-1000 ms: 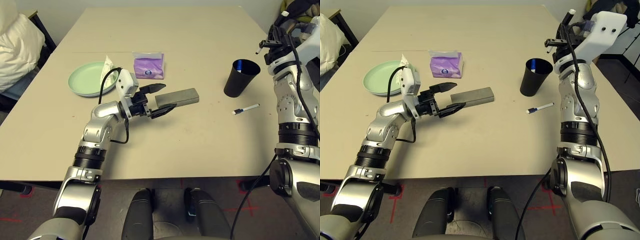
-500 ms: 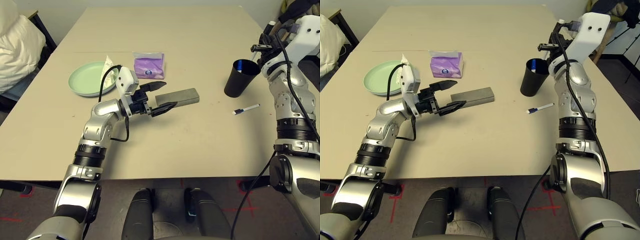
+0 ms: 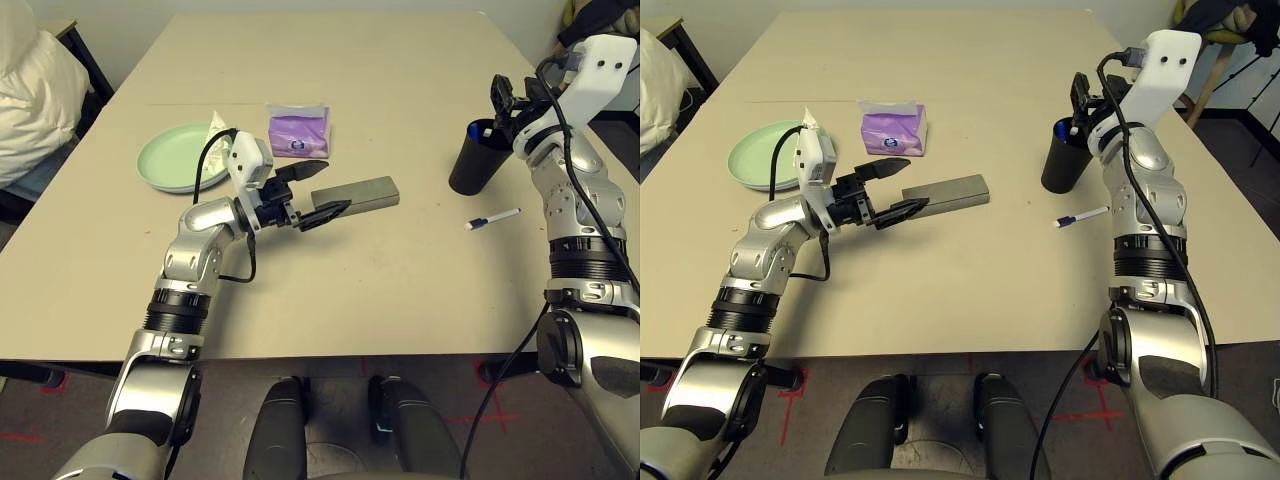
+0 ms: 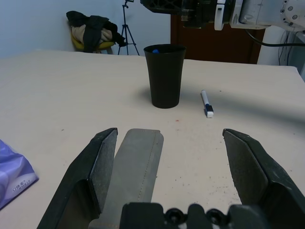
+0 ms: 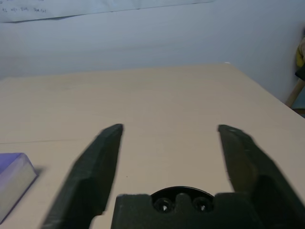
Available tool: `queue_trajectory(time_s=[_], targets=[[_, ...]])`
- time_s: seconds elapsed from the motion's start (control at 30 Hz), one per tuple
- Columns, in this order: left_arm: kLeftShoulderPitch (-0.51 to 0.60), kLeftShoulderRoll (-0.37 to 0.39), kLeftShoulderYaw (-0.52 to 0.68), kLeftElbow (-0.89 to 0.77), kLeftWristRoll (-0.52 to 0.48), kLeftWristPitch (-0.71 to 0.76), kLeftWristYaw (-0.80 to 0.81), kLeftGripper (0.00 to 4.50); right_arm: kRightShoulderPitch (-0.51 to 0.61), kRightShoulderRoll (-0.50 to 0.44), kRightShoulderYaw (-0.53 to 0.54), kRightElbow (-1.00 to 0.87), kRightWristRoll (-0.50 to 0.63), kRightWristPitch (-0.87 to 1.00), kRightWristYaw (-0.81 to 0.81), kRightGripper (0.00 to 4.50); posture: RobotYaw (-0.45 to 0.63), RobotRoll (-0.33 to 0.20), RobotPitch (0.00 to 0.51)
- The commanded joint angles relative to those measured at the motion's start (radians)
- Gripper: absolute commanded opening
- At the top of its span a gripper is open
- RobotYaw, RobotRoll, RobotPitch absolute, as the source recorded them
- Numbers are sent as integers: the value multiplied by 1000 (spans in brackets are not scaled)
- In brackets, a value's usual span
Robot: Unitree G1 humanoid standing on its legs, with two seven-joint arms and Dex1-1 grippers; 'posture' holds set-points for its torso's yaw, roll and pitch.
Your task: Organize and tidy the items on the table.
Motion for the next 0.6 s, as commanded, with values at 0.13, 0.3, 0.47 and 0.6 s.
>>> queue_trajectory(time_s=[0.13,0.3,0.47,0.6], targets=[[16,10,2,-15,-3,11,2,4500,10,3,4,-12,3,6,15,4473,124,0,115],[18,9,1,-18,-4,10,5,4500,6,2,8,-23,78,-23,186,4473,126,0,115],[25,8,0,-31,-5,12,9,4500,75,-106,106,-46,122,9,562,4473,137,0,124],[44,11,2,-54,-10,20,16,4500,90,-230,214,21,48,-31,776,4473,149,0,139]])
